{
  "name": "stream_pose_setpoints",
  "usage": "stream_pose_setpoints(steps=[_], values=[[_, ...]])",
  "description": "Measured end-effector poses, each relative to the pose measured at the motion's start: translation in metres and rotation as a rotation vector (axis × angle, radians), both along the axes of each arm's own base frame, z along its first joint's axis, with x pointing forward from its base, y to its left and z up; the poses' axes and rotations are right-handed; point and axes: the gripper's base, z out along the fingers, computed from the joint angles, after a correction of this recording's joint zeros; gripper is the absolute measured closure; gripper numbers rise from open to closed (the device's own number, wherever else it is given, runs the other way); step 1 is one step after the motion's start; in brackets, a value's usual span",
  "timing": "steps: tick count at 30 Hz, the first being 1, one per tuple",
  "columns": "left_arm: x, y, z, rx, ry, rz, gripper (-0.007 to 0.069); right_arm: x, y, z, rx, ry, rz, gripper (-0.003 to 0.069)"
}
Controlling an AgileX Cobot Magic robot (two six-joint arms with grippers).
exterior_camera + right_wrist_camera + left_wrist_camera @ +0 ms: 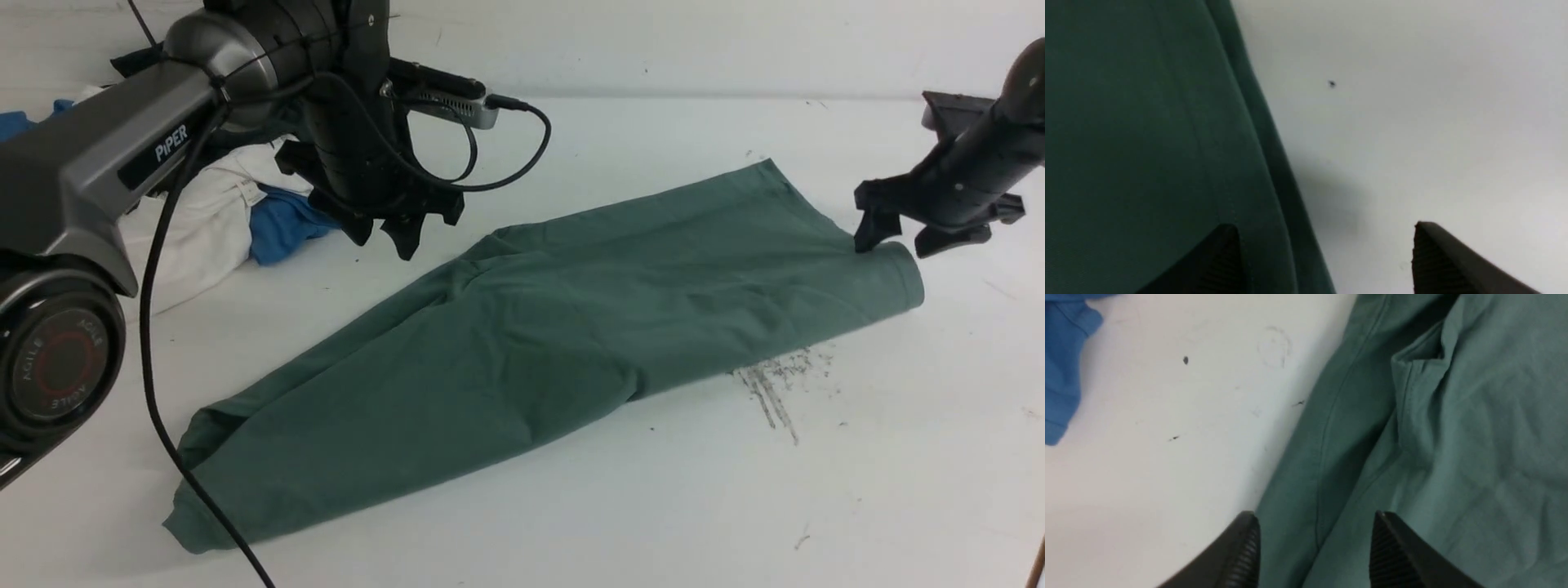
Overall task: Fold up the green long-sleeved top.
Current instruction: Use both arms to drag the lower edge of the fabric forward and fold it over the upper edge
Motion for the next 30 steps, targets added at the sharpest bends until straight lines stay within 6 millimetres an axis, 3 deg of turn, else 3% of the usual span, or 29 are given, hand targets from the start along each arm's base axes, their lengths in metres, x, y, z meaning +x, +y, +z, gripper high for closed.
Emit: stream_pose_setpoints(steps=[5,8,10,11,12,13,15,17,20,21,24,26,28,30], values=[[-0.001,-0.005,0.0,-0.049,0.017,0.001,0.0283,-0.002,-0.001,-0.004,-0.001,0.038,0.005,0.0152],[-0.002,-0.008,0.0,-0.081,0.028,0.007,0.0283,-0.006,0.004,-0.014,0.056,0.11,0.008,0.0219],[-0.003,-0.009,0.0,-0.091,0.031,0.006,0.0283,-0.008,0.007,-0.02,0.088,0.145,0.012,0.0347],[-0.003,-0.009,0.0,-0.092,0.031,0.006,0.0283,-0.008,0.007,-0.02,0.092,0.145,0.012,0.0377],[-0.003,-0.009,0.0,-0.093,0.032,0.006,0.0283,-0.008,0.008,-0.02,0.096,0.148,0.018,0.0505],[-0.003,-0.01,0.0,-0.098,0.033,0.007,0.0283,-0.008,0.008,-0.019,0.095,0.148,0.019,0.0558],[-0.004,-0.011,0.0,-0.115,0.038,0.007,0.0286,-0.012,0.006,-0.016,0.077,0.153,0.018,0.0621],[-0.004,-0.012,0.001,-0.127,0.043,0.008,0.0298,-0.018,0.006,-0.015,0.062,0.173,0.016,0.0629],[-0.013,-0.013,0.003,-0.166,0.067,0.006,0.035,-0.047,0.003,-0.008,0.014,0.239,0.015,0.0631],[-0.021,-0.013,0.006,-0.187,0.088,0.009,0.0378,-0.067,0.003,-0.003,-0.003,0.281,0.019,0.0631],[-0.04,-0.011,0.012,-0.228,0.129,0.007,0.0415,-0.088,0.003,0.004,-0.018,0.319,0.013,0.0631],[-0.069,-0.007,0.019,-0.266,0.176,-0.023,0.0449,-0.113,0.005,0.012,-0.016,0.341,-0.025,0.0631],[-0.082,-0.005,0.025,-0.276,0.181,-0.043,0.0454,-0.126,0.007,0.013,-0.004,0.361,-0.046,0.0631],[-0.109,0.003,0.031,-0.276,0.197,-0.071,0.0461,-0.158,0.013,0.01,0.03,0.419,-0.078,0.0631]])
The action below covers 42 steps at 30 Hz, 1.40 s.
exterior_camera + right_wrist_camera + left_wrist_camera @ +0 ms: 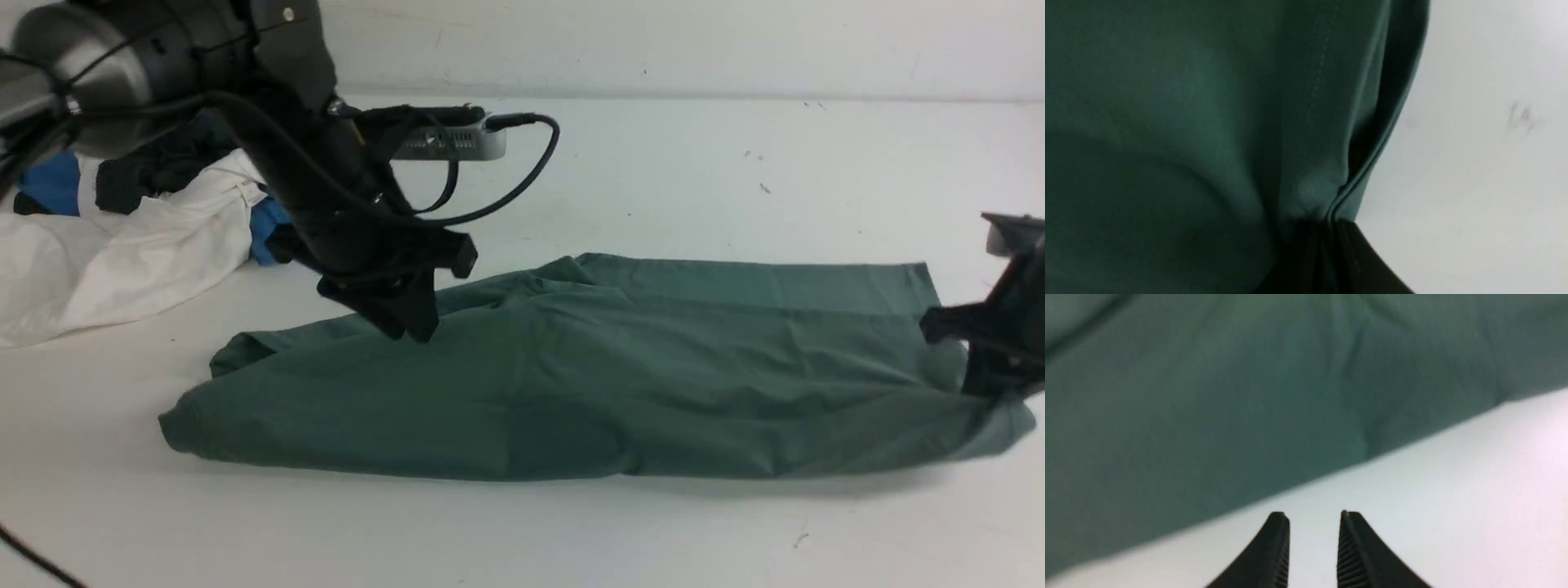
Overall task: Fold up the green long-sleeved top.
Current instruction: Use both arms to drag the lower edge of the fabric forward and fold it over the upper edge
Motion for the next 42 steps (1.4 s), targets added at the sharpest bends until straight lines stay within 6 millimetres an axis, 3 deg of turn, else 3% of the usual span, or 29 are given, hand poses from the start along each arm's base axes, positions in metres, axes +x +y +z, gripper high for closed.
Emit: stream_pose_setpoints(steps=[5,7,9,12,14,20,21,25,30,36,42], values=[[-0.049,0.016,0.01,-0.001,0.013,-0.011,0.0461,-0.078,0.012,-0.001,0.027,0.105,-0.04,0.0631],[-0.06,0.019,0.006,0.004,0.032,-0.011,0.0461,-0.098,0.013,0.004,0.018,0.104,-0.04,0.0631],[-0.065,0.02,0.003,0.003,0.05,-0.011,0.0461,-0.119,0.014,0.013,-0.013,0.083,-0.053,0.0631],[-0.063,0.018,0.0,-0.011,0.063,-0.006,0.0461,-0.134,0.013,0.02,-0.039,0.056,-0.068,0.0631],[-0.051,0.011,-0.004,-0.05,0.073,0.008,0.0454,-0.144,0.013,0.025,-0.065,0.028,-0.078,0.0631],[-0.006,-0.01,-0.013,-0.099,0.027,0.006,0.0389,-0.143,0.012,0.025,-0.078,-0.008,-0.081,0.059],[0.009,-0.017,-0.016,-0.099,-0.006,-0.005,0.0362,-0.143,0.011,0.025,-0.081,-0.008,-0.079,0.055],[0.038,-0.04,-0.023,-0.105,-0.065,-0.048,0.0319,-0.142,0.009,0.027,-0.108,-0.019,-0.065,0.0441],[0.067,-0.081,-0.045,-0.071,-0.14,-0.16,0.031,-0.115,0.003,0.049,-0.141,-0.111,-0.072,0.0347],[0.095,-0.114,-0.066,-0.063,-0.199,-0.217,0.031,-0.085,0.001,0.067,-0.123,-0.193,-0.094,0.0323],[0.1,-0.133,-0.095,-0.048,-0.178,-0.284,0.031,-0.081,0.001,0.064,-0.117,-0.184,-0.096,0.0322]])
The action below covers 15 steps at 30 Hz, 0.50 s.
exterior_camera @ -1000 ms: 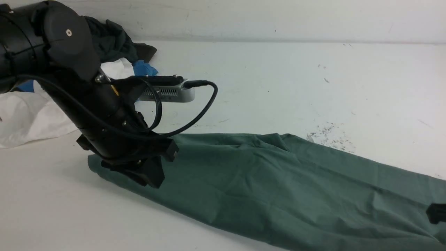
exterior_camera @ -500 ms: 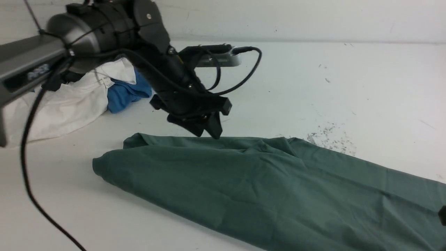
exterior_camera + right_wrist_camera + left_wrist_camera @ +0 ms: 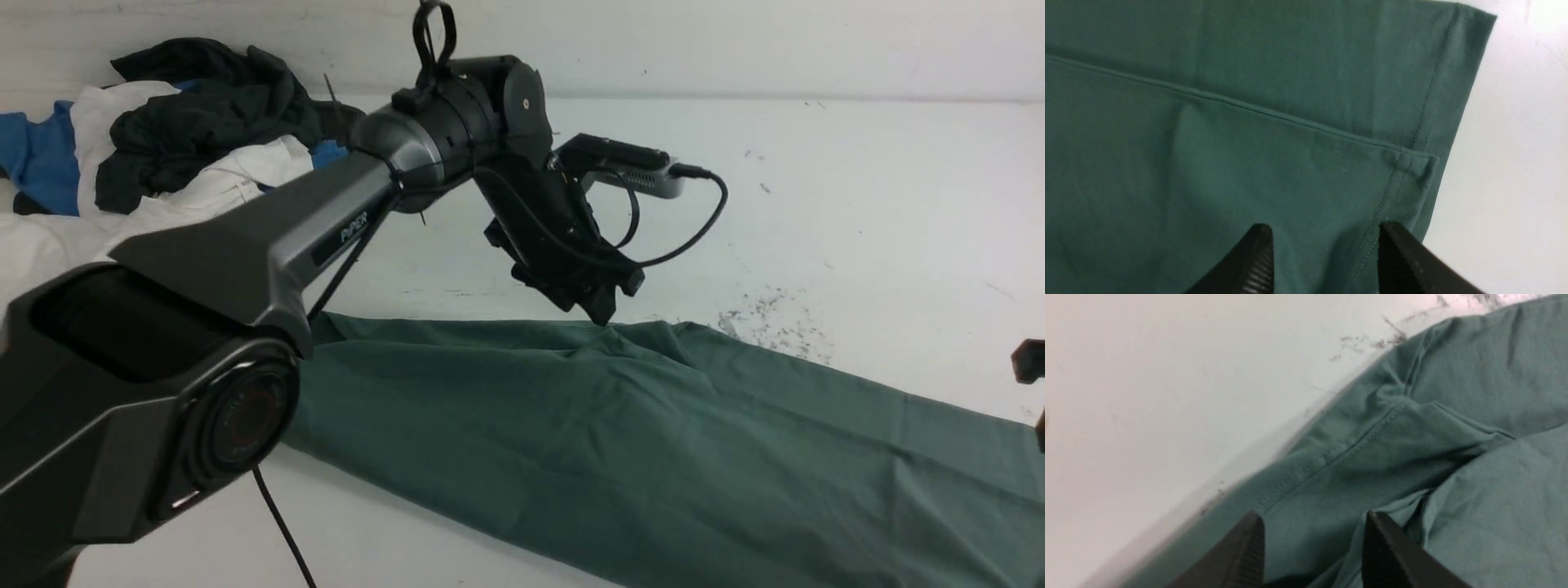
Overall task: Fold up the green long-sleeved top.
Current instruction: Use both arms to drag the lower edge of the fabric forward and fold it over the upper edge
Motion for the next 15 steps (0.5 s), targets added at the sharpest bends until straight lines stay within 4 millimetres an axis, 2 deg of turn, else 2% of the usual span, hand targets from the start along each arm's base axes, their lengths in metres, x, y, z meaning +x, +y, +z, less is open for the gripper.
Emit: stream_pose_setpoints(steps=[5,9,11,12,14,15], values=[[-0.005,-0.011,-0.019,0.017,0.019,-0.069,0.031,0.003,0.0,-0.006,0.002,0.016,0.0,0.0322],[-0.005,-0.012,-0.02,0.021,0.005,-0.106,0.0318,0.005,-0.001,-0.009,0.003,0.024,0.0,0.0322],[-0.005,-0.012,-0.019,0.02,-0.003,-0.112,0.0356,0.006,-0.001,-0.011,-0.001,0.031,0.002,0.0322],[-0.005,-0.012,-0.019,0.02,-0.004,-0.113,0.0389,0.006,-0.001,-0.012,0.004,0.031,0.0,0.0322],[-0.005,-0.012,-0.019,0.019,-0.004,-0.114,0.0504,0.006,-0.001,-0.012,-0.001,0.032,0.002,0.0322],[-0.005,-0.012,-0.019,0.019,-0.004,-0.114,0.0514,0.006,-0.001,-0.012,-0.001,0.032,0.002,0.0322]])
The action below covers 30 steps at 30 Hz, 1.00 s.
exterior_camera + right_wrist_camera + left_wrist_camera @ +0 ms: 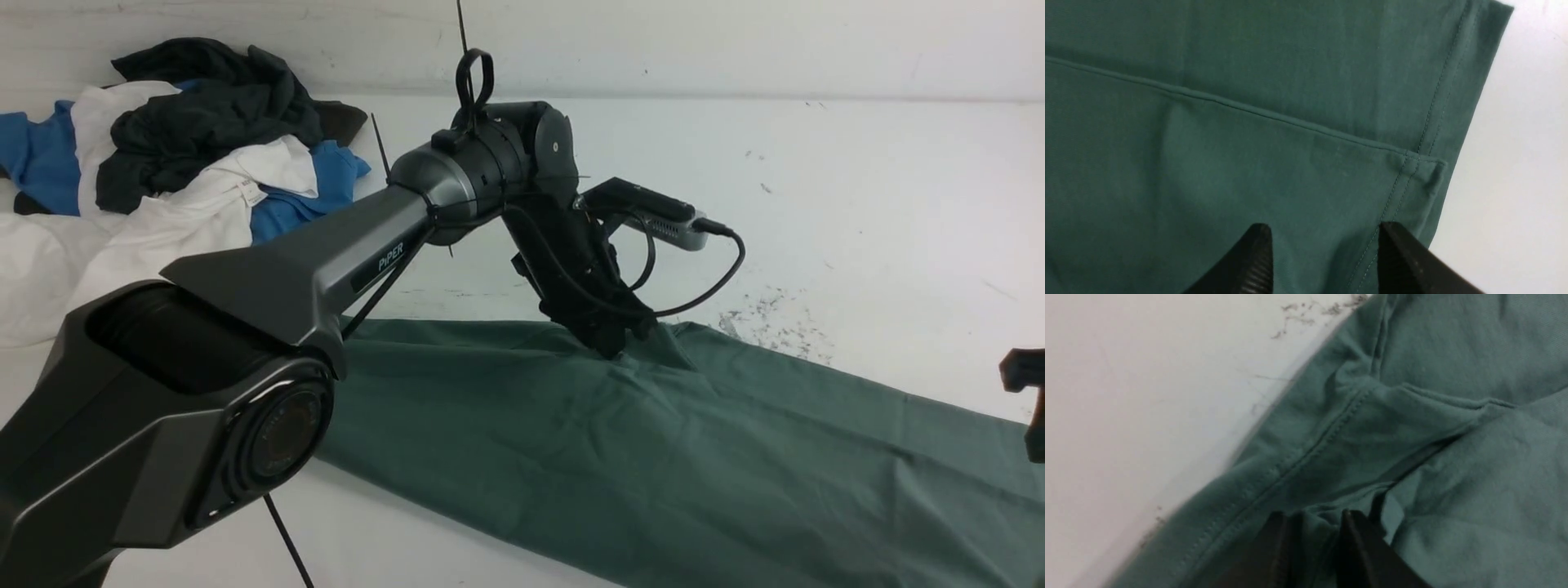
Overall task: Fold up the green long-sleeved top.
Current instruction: Use both arms to drag the lower edge of the fabric forward and fold it over the upper edge
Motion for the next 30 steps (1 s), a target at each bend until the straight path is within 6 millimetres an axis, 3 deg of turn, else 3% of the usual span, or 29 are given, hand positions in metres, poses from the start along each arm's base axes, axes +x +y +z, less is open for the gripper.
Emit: stream_pose_setpoints(steps=[1,4,15,23,30], values=[[0.0,0.0,0.0,0.002,0.002,-0.005,0.0578,0.0,0.0,0.0,0.0,0.0,0.0,0.0322],[-0.001,0.0,0.0,0.004,-0.001,-0.016,0.0617,0.0,0.0,0.0,0.005,-0.001,-0.002,0.0322],[0.009,0.011,0.034,-0.062,-0.006,-0.017,0.0625,-0.004,0.001,0.0,0.015,0.043,-0.011,0.0322],[0.012,0.013,0.04,-0.12,0.007,0.0,0.0625,0.0,-0.002,-0.001,-0.02,0.015,0.003,0.0322],[0.012,0.014,0.04,-0.125,0.008,0.002,0.0625,0.012,-0.006,-0.034,-0.029,0.117,0.015,0.0322]])
